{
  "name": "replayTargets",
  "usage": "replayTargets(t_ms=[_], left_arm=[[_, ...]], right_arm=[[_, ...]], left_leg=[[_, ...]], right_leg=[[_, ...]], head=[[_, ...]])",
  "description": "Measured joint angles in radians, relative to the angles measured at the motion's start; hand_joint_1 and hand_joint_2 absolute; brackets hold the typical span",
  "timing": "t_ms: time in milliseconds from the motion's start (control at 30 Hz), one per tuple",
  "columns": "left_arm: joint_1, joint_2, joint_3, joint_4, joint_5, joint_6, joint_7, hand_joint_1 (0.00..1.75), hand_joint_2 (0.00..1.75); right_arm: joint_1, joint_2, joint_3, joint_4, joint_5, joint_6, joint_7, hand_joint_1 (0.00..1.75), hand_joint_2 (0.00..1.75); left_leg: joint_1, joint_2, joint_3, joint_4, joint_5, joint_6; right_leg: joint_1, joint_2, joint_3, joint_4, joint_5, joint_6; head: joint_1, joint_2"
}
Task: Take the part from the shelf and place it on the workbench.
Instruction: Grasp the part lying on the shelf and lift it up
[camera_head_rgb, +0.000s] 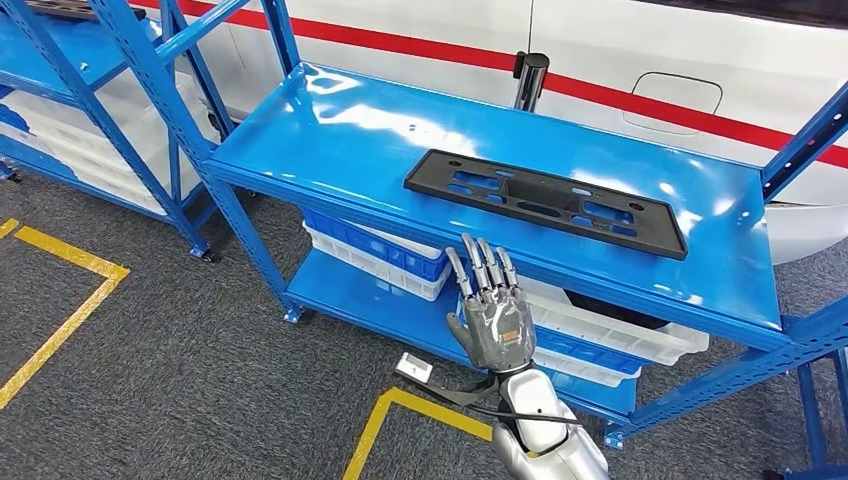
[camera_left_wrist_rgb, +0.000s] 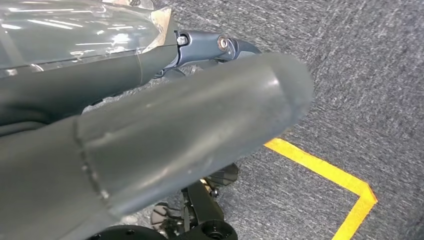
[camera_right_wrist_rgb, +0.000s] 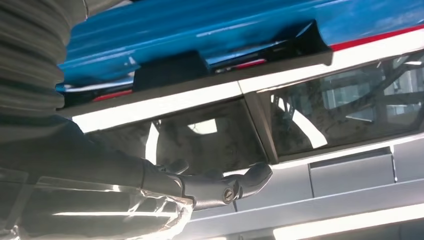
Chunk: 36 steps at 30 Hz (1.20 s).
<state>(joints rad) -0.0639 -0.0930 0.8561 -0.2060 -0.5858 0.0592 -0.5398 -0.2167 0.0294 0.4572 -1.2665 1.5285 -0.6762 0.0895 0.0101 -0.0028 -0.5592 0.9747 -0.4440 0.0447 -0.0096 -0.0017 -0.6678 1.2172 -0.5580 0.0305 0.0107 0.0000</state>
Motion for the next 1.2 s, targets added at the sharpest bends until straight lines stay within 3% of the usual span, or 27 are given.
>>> replayTargets(t_ms=[33,100,133,367,467,500,533,567,600,633,667,700,800,867,967,1000,1033,1067,1133,1200], left_arm=[[0.000,-0.001,0.001,0.000,-0.001,0.000,0.001,0.00,0.00],[0.000,-0.002,0.001,0.000,-0.002,0.001,0.003,0.00,0.00],[0.000,-0.002,0.001,0.000,-0.002,0.001,0.003,0.00,0.00],[-0.001,-0.002,0.001,0.000,-0.002,0.001,0.004,0.00,0.00],[-0.001,-0.003,0.002,0.000,-0.005,0.001,0.004,0.00,0.00],[0.000,-0.003,0.002,0.000,-0.008,0.001,0.004,0.00,0.00],[0.000,-0.004,0.002,0.000,-0.010,0.000,0.004,0.00,0.00],[0.001,-0.004,0.002,0.000,-0.012,0.000,0.004,0.00,0.00],[0.002,-0.003,0.002,0.000,-0.012,-0.001,0.004,0.00,0.00],[0.001,-0.003,0.002,0.000,-0.012,-0.001,0.004,0.00,0.00],[0.000,-0.002,0.002,0.000,-0.013,-0.001,0.004,0.00,0.00],[0.000,-0.002,0.002,0.000,-0.013,-0.001,0.004,0.00,0.00],[0.000,-0.001,0.002,0.000,-0.013,-0.002,0.004,0.00,0.00],[-0.001,-0.002,0.002,0.000,-0.013,-0.002,0.004,0.00,0.00],[-0.002,-0.002,0.002,0.000,-0.013,-0.002,0.004,0.00,0.00],[-0.002,-0.002,0.002,0.000,-0.013,-0.002,0.004,0.00,0.00],[-0.001,-0.002,0.002,0.000,-0.013,-0.001,0.004,0.00,0.00],[-0.001,-0.002,0.002,0.000,-0.013,-0.001,0.004,0.00,0.00],[0.000,-0.002,0.002,0.000,-0.014,-0.001,0.004,0.00,0.00],[-0.001,-0.003,0.002,0.000,-0.015,-0.001,0.003,0.00,0.00]], right_arm=[[0.000,0.000,-0.005,0.000,0.007,0.001,0.007,0.00,1.75],[0.000,0.000,-0.011,0.000,0.018,0.002,0.019,0.00,1.75],[0.000,0.000,-0.012,0.000,0.020,0.002,0.022,0.00,1.75],[0.000,0.001,-0.013,0.000,0.022,0.003,0.024,0.00,1.75],[0.001,0.001,-0.021,0.000,0.029,0.007,0.035,0.00,1.75],[0.002,0.001,-0.025,0.000,0.031,0.009,0.040,0.00,1.75],[0.004,0.002,-0.028,0.000,0.033,0.009,0.045,0.00,1.75],[0.006,0.002,-0.030,0.000,0.034,0.010,0.049,0.00,1.75],[0.008,0.003,-0.030,0.000,0.034,0.010,0.051,0.00,1.75],[0.008,0.003,-0.030,0.000,0.034,0.010,0.052,0.00,1.75],[0.008,0.004,-0.030,0.000,0.035,0.011,0.052,0.00,1.75],[0.008,0.004,-0.031,0.000,0.035,0.011,0.052,0.00,1.75],[0.008,0.004,-0.032,-0.001,0.035,0.011,0.052,0.00,1.75],[0.007,0.003,-0.033,-0.002,0.035,0.011,0.052,0.00,1.75],[0.009,0.001,-0.036,-0.002,0.035,0.011,0.053,0.00,1.75],[0.011,0.000,-0.036,-0.001,0.034,0.011,0.053,0.00,1.75],[0.013,-0.001,-0.037,-0.001,0.034,0.012,0.053,0.00,1.75],[0.014,-0.002,-0.037,0.000,0.034,0.013,0.054,0.00,1.75],[0.015,-0.003,-0.037,0.000,0.034,0.015,0.055,0.00,1.75],[0.015,-0.003,-0.037,-0.001,0.034,0.017,0.056,0.00,1.75]], left_leg=[[0.000,-0.002,0.004,0.002,-0.005,-0.005],[-0.001,-0.004,0.008,0.008,-0.013,-0.014],[-0.002,-0.005,0.009,0.010,-0.016,-0.016],[-0.007,-0.005,0.009,0.014,-0.021,-0.020],[-0.002,-0.005,0.007,0.024,-0.032,-0.031],[0.003,-0.003,-0.036,0.104,-0.067,-0.041],[0.006,-0.002,-0.075,0.164,-0.078,-0.048],[0.009,-0.001,-0.104,0.200,-0.075,-0.052],[0.010,0.000,-0.119,0.204,-0.054,-0.051],[0.008,0.000,-0.089,0.130,-0.009,-0.045],[0.006,0.000,-0.064,0.076,0.012,-0.041],[0.002,-0.001,-0.050,0.045,0.018,-0.036],[-0.004,-0.001,-0.041,0.027,0.013,-0.023],[0.000,0.000,-0.025,0.009,0.017,-0.010],[-0.001,0.000,-0.014,0.000,0.013,0.002],[-0.001,-0.001,-0.012,0.001,0.010,0.003],[-0.002,-0.003,-0.010,0.001,0.007,0.002],[-0.002,-0.004,-0.005,0.002,0.003,0.001],[-0.002,-0.007,0.007,0.004,-0.007,-0.006],[-0.007,-0.009,0.013,0.009,-0.020,-0.016]], right_leg=[[-0.004,0.000,0.035,-0.078,0.035,0.010],[-0.008,-0.001,0.085,-0.190,0.081,0.017],[-0.008,-0.002,0.093,-0.209,0.088,0.015],[-0.006,0.000,0.097,-0.211,0.089,0.010],[-0.005,0.001,0.105,-0.214,0.088,-0.014],[-0.007,0.002,0.109,-0.215,0.085,-0.028],[-0.008,0.003,0.119,-0.217,0.079,-0.036],[-0.011,0.005,0.130,-0.219,0.072,-0.043],[-0.010,0.006,0.141,-0.219,0.064,-0.044],[-0.008,0.007,0.149,-0.219,0.056,-0.041],[-0.006,0.008,0.154,-0.219,0.051,-0.036],[-0.004,0.009,0.156,-0.220,0.047,-0.031],[-0.002,0.008,0.159,-0.225,0.041,-0.014],[0.000,0.005,0.142,-0.184,0.019,-0.011],[0.000,0.005,0.031,0.011,-0.049,-0.017],[-0.001,0.005,-0.004,0.061,-0.059,-0.014],[-0.001,0.004,-0.021,0.073,-0.051,-0.007],[-0.001,0.004,-0.015,0.042,-0.026,0.003],[-0.002,0.003,0.042,-0.103,0.049,0.017],[-0.001,0.003,0.088,-0.204,0.095,0.009]], head=[[0.000,0.000],[0.001,0.000],[0.001,0.000],[0.000,0.000],[-0.002,0.000],[-0.005,0.000],[-0.008,0.000],[-0.010,0.000],[-0.012,0.000],[-0.012,0.000],[-0.012,0.000],[-0.012,0.000],[-0.013,0.000],[-0.010,0.000],[-0.008,0.000],[-0.008,0.000],[-0.008,0.000],[-0.007,0.000],[-0.007,0.000],[-0.007,0.000]])
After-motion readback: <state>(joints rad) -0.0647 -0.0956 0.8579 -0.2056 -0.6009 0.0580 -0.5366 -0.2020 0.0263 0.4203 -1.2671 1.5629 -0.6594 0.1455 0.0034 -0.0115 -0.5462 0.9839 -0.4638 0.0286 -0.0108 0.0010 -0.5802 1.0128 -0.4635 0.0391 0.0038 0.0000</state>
